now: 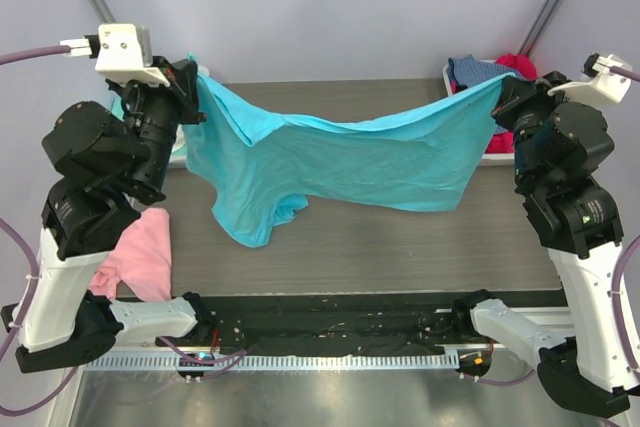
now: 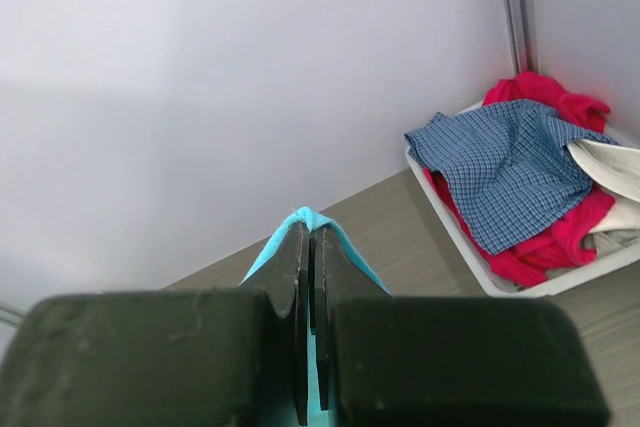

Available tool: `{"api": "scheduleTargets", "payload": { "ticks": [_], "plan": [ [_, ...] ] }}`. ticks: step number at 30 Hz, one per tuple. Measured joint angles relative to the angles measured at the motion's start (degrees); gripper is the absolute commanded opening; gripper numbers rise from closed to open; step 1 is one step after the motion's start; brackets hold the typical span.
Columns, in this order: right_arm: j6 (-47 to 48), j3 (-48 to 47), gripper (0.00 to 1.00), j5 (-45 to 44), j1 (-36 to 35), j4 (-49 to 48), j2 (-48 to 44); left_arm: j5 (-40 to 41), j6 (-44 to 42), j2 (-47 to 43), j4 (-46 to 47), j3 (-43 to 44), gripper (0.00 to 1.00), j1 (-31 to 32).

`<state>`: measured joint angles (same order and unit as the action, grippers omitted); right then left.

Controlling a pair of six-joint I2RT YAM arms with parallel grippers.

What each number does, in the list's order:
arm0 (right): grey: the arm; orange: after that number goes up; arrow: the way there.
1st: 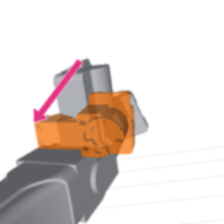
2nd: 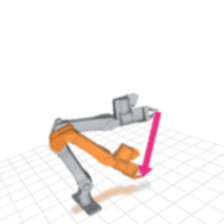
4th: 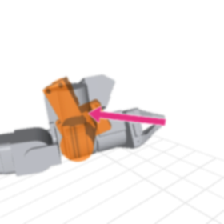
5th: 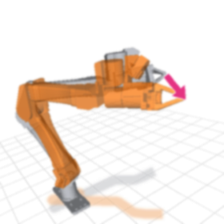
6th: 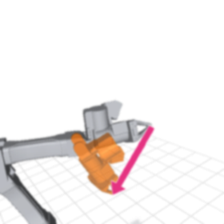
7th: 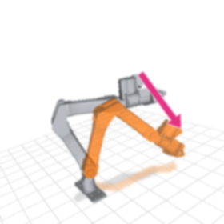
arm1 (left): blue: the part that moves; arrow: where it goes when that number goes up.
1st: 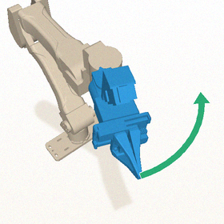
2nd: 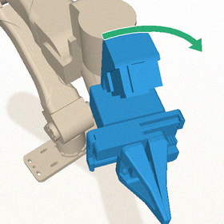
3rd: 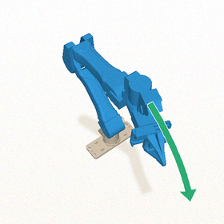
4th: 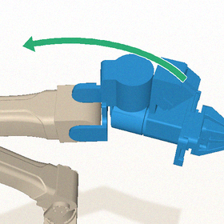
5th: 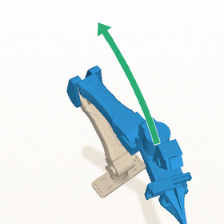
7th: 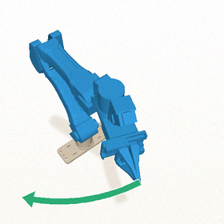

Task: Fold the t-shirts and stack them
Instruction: Flatten the tshirt out

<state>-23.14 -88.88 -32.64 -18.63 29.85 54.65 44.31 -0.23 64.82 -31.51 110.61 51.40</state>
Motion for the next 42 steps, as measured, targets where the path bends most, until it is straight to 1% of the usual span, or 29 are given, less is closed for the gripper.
{"api": "scheduleTargets", "payload": {
  "ticks": [8, 11, 14, 18, 19, 22, 27, 31, 35, 37, 42],
  "plan": [
    [1.0, -3.6, 0.01, 1.9, 0.0, -0.7, 1.6, -1.3, -1.6, -1.3, -1.9, 2.6, 0.0, 0.0],
    [1.0, -4.6, 0.01, 3.0, 0.0, -0.9, 1.5, -2.5, -1.1, -2.2, -3.0, 3.7, 0.0, 0.0],
    [1.0, -4.8, 0.01, 4.1, 0.0, -0.7, 0.7, -4.1, 0.4, -3.8, -4.3, 3.4, 0.02, 0.0],
    [1.0, -4.8, 0.01, 5.8, 0.0, 0.6, -0.8, -7.3, 3.3, -7.7, -6.6, 0.6, 0.03, 0.0],
    [1.0, -4.8, 0.01, 6.3, 0.0, 1.1, -1.2, -7.9, 4.1, -8.7, -7.3, -0.3, 0.0, 0.0],
    [1.0, -4.8, 0.01, 7.4, 0.0, 2.6, -2.4, -8.9, 6.1, -12.6, -8.6, -3.7, 0.0, 0.0],
    [0.7, -5.0, 0.01, 8.6, 0.0, 4.9, -4.0, -9.3, 9.5, -18.9, -11.2, -8.2, 0.0, 0.0],
    [0.5, -5.0, 0.01, 8.7, 0.0, 5.7, -4.1, -7.3, 11.0, -20.7, -12.5, -9.7, 0.0, 0.0],
    [0.2, -4.7, 0.01, 8.2, 0.0, 5.2, -1.6, -3.3, 10.0, -19.5, -11.9, -11.9, 0.0, 0.0],
    [0.2, -4.6, 0.01, 7.7, 0.0, 4.5, 1.1, -1.0, 8.0, -17.0, -10.7, -12.5, 0.0, 0.0],
    [0.4, -4.7, 0.01, 6.0, 0.0, 2.1, 10.5, 3.7, 0.5, -6.0, -5.4, -12.0, 0.0, -0.6]
  ]
}}
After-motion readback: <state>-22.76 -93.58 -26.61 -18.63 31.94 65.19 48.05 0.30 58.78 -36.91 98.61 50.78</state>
